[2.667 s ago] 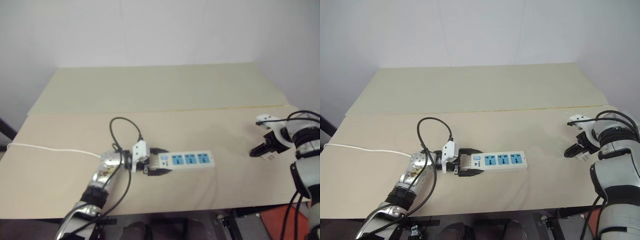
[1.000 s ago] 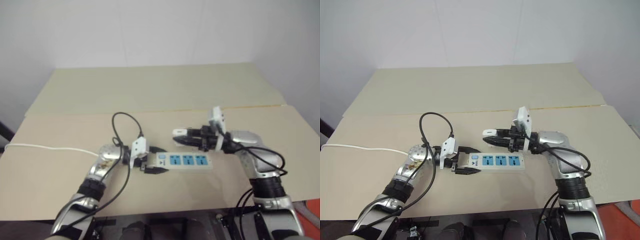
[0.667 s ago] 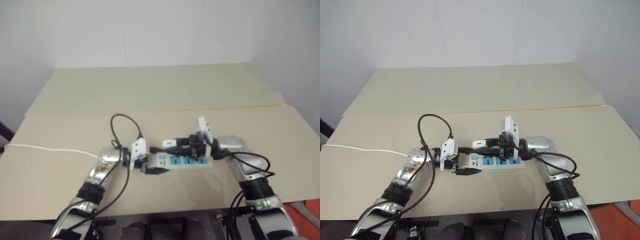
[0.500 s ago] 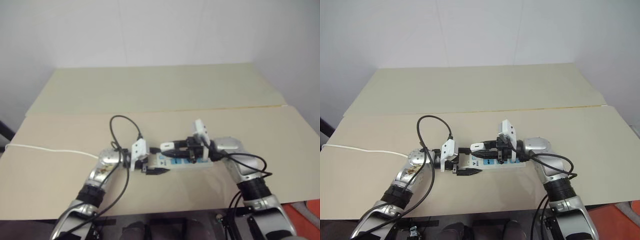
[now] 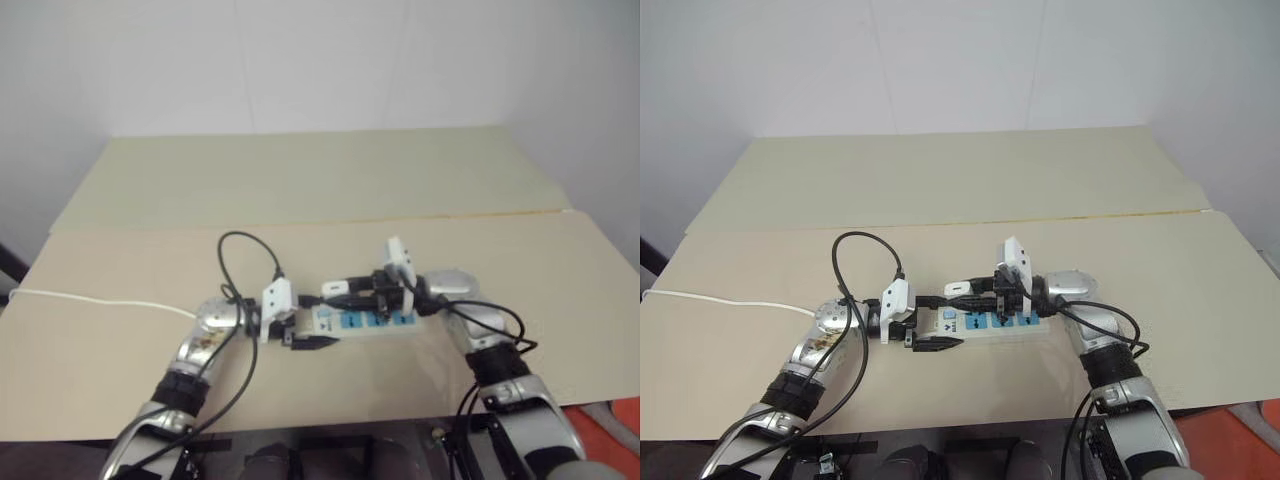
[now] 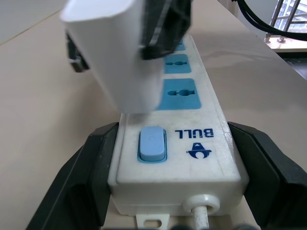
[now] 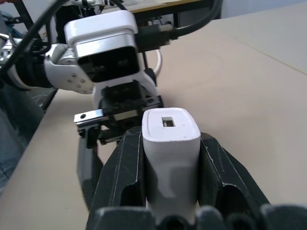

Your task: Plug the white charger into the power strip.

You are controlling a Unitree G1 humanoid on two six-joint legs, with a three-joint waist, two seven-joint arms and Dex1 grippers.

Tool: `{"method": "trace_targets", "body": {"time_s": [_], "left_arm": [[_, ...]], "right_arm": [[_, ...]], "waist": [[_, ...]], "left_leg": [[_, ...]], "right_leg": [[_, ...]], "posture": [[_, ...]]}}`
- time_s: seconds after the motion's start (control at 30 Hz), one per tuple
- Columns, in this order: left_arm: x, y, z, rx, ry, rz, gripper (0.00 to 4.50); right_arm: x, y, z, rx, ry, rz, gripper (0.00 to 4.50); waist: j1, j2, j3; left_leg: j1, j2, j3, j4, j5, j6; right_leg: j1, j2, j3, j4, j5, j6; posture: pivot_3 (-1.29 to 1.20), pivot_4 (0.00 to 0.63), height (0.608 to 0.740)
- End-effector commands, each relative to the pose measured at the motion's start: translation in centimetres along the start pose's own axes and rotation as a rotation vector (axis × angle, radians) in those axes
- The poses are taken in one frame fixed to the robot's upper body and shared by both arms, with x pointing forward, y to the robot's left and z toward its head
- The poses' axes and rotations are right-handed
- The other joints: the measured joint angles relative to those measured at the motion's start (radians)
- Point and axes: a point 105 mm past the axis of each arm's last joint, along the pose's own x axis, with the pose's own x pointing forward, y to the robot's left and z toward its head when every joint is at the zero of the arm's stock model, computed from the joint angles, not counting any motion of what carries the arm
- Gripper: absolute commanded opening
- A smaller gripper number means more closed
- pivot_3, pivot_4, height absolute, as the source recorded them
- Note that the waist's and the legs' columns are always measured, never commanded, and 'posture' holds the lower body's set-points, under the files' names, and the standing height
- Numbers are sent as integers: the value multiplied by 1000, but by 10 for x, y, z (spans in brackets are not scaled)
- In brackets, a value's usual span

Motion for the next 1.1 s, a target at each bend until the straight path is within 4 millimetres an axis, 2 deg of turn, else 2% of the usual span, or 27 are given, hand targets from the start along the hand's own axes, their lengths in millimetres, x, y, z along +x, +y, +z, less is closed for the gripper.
{"method": "trace_targets", "body": {"time_s": [0.03, 0.7, 0.87, 1.1], "left_arm": [[-3, -10, -19, -64, 65, -33, 3257], [-7, -8, -20, -59, 77, -23, 3257], [-8, -7, -19, -57, 79, -19, 3257], [-13, -7, -20, -58, 85, -12, 3257]], "right_arm": [[-8, -3, 1, -31, 10, -6, 1138], [-7, 8, -16, -5, 33, 10, 1138], [-16, 3, -23, -11, 46, -26, 1138], [-42, 1, -34, -18, 93, -64, 1138]], "waist": [[0, 0, 0], [0, 0, 0], [0, 0, 0], [2, 0, 0]], "left_leg": [[0, 0, 0, 0, 0, 0], [1, 1, 0, 0, 0, 0], [1, 1, 0, 0, 0, 0], [3, 1, 0, -1, 0, 0]], "right_leg": [[0, 0, 0, 0, 0, 0], [0, 1, 1, 0, 0, -1], [0, 0, 1, 0, 0, -1], [2, 0, 1, -1, 0, -1]], "posture": [[0, 150, 740], [0, 150, 740], [0, 150, 740], [0, 150, 740]]}}
